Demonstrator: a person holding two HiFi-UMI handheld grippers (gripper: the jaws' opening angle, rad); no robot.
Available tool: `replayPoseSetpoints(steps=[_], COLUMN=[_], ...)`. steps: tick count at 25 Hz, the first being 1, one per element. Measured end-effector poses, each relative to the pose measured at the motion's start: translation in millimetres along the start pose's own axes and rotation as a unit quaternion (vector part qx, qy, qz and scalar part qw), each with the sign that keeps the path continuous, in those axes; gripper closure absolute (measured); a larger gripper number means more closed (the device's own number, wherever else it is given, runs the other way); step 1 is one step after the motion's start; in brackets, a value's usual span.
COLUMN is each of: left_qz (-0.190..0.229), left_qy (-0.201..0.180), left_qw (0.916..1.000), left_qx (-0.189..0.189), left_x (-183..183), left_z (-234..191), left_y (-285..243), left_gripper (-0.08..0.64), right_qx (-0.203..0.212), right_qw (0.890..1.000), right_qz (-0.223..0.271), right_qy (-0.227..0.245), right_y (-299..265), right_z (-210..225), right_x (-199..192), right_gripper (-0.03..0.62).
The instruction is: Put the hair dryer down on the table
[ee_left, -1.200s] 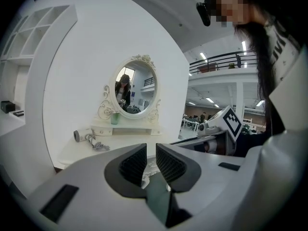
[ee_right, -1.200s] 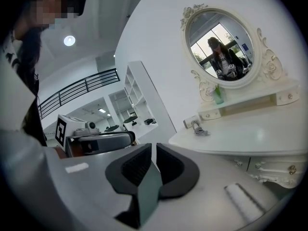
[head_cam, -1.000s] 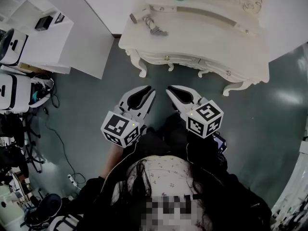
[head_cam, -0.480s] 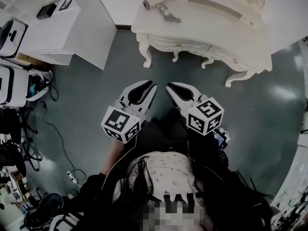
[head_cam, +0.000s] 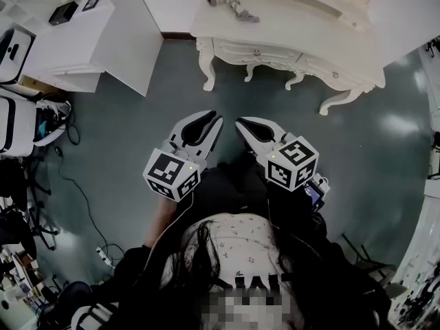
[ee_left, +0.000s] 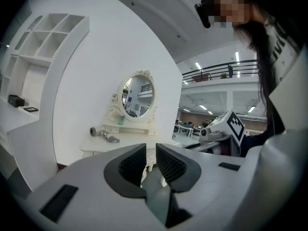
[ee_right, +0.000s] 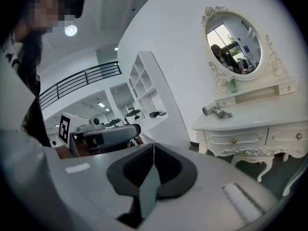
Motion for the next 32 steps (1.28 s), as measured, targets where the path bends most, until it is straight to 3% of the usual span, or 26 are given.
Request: replayPoseSetpoints(steps=[11,32], left_qz=[0.003,0.014], left_qy=[-0.010,-0.026], left_qw=[0.9998,0.9995], left_qx=[-0.019,-0.013], left_x=[-9,-13], left_z=[10,14], left_y=[6,20], left_gripper=[0.502,0.502], right_qx=[-0.004,0.004], right_qw=[1.000,1.000], right_qz=[-0.002,0.003], right_qy=[-0.001,0.017], right_y=[4,1], right_z=[-15,-26], right_x=[-12,-13], right_gripper=[0.577,0.582])
Point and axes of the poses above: the fingertips, and each gripper's own axes: y backward along the fingers, z to its right, x out of its top, the point moved 9 cm from there along y, backward along the fingers, and after that the axes turned 13 degrees about -z, right-handed, at the moved point
